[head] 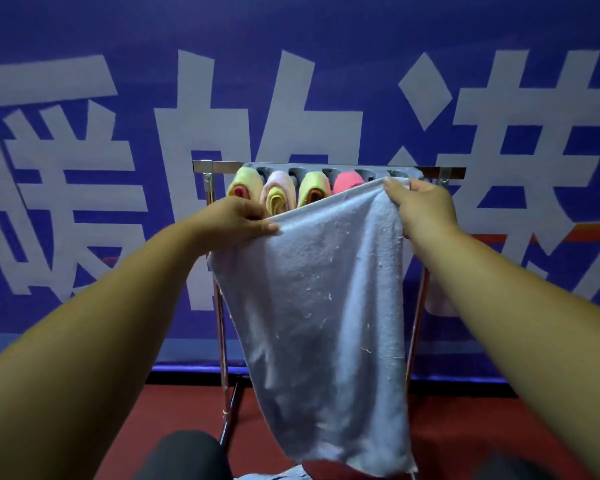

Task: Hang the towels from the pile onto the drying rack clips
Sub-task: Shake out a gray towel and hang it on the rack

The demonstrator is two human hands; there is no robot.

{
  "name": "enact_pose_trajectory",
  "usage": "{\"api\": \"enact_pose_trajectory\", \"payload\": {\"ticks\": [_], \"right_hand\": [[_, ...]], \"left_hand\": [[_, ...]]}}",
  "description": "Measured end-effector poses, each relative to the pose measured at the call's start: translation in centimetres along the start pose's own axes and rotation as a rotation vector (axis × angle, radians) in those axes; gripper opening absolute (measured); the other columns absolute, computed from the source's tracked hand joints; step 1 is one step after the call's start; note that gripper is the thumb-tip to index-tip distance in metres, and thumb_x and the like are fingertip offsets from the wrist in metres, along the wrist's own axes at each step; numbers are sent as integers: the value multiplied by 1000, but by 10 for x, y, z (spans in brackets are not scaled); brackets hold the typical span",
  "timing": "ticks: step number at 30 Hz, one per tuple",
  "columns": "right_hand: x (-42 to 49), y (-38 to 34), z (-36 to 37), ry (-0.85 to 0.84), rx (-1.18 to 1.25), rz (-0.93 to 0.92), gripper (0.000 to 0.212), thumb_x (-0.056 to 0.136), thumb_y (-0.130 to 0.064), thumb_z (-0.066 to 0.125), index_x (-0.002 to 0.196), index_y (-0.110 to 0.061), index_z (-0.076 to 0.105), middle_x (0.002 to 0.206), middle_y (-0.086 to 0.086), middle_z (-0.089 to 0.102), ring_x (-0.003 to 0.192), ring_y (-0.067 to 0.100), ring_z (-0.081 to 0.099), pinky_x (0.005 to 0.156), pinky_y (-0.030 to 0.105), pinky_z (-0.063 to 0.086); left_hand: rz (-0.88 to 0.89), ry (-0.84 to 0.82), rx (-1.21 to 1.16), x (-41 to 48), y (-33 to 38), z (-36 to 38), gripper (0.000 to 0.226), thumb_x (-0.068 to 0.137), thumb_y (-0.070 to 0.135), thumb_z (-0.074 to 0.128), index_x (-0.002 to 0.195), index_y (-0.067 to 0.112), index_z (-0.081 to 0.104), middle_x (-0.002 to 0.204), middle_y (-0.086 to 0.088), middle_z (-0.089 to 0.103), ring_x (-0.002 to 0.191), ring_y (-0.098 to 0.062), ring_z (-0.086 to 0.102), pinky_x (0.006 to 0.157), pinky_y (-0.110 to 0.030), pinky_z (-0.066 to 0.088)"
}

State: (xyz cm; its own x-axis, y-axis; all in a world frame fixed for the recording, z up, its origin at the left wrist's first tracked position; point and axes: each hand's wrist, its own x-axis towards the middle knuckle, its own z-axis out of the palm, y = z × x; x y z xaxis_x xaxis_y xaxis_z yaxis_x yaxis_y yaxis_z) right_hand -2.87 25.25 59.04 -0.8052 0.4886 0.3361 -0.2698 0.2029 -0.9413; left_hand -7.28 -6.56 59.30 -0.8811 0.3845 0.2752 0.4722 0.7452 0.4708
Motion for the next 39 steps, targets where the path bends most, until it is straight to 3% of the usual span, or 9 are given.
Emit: {"api": "enact_pose_trajectory", "payload": {"ticks": [4, 11, 16, 18, 21, 25, 29, 34, 39], "right_hand": [[6, -6, 3, 68, 56, 88, 36, 98, -51, 69, 125, -28, 76, 109, -3, 77, 100, 24, 74, 96, 49, 62], [3, -14, 7, 53, 71, 55, 38, 96, -64, 63, 112, -33, 76, 101, -3, 79, 98, 24, 75, 93, 49, 63], [7, -17, 4, -74, 319, 133, 21, 94, -36, 82, 107, -21, 78, 96, 5, 83, 93, 25, 81, 84, 42, 66], [3, -20, 4, -236, 497, 202, 32, 100, -25, 75, 126, -7, 71, 110, 13, 81, 98, 26, 80, 78, 36, 65], [-3, -21, -2, -565, 566, 282, 39, 110, -21, 58, 141, 1, 61, 136, 22, 69, 125, 31, 70, 100, 42, 61], [-15, -18, 4, -780, 464, 289, 29, 112, -21, 51, 124, -2, 69, 117, 19, 73, 110, 28, 72, 105, 43, 58], [-24, -15, 27, -735, 456, 242, 29, 111, -20, 53, 128, -3, 70, 123, 18, 75, 115, 27, 74, 102, 41, 60], [-18, -3, 46, -547, 436, 177, 28, 104, -11, 67, 130, -2, 71, 124, 19, 76, 122, 31, 72, 110, 47, 56], [-17, -1, 51, -448, 385, 118, 23, 98, -12, 75, 120, -7, 73, 118, 17, 77, 115, 32, 74, 103, 51, 59]], "left_hand": [[3, -48, 169, 1, -13, -2, 19, 101, 45, 67, 113, 33, 74, 110, 6, 66, 106, -17, 63, 86, -32, 51], [13, 13, 312, 10, -25, 2, 16, 101, 30, 70, 115, 23, 75, 105, 2, 69, 96, -15, 65, 70, -21, 50], [17, 46, 437, 13, -28, 3, 20, 99, 18, 72, 119, 19, 75, 108, -3, 71, 99, -21, 66, 83, -29, 52], [7, 105, 362, 14, -24, 4, 20, 99, 12, 71, 116, 21, 76, 110, -4, 71, 100, -22, 65, 83, -30, 51], [-29, 188, 71, 15, -9, 4, 28, 101, 5, 60, 90, 26, 74, 101, -4, 69, 91, -24, 64, 72, -28, 50], [46, 166, -326, 9, 27, 5, 40, 99, -8, 52, 88, 20, 79, 91, -6, 73, 76, -18, 67, 66, -28, 56], [81, 110, -445, 11, 56, 10, 45, 101, -3, 51, 98, 25, 86, 102, 4, 80, 101, -16, 75, 89, -30, 63], [45, 61, -635, 16, 71, 18, 18, 98, 17, 67, 102, 15, 84, 100, -3, 78, 103, -23, 72, 94, -41, 63], [59, 100, -632, 17, 74, 27, 41, 94, -4, 63, 120, 23, 79, 121, -2, 73, 117, -25, 68, 101, -47, 61]]}}
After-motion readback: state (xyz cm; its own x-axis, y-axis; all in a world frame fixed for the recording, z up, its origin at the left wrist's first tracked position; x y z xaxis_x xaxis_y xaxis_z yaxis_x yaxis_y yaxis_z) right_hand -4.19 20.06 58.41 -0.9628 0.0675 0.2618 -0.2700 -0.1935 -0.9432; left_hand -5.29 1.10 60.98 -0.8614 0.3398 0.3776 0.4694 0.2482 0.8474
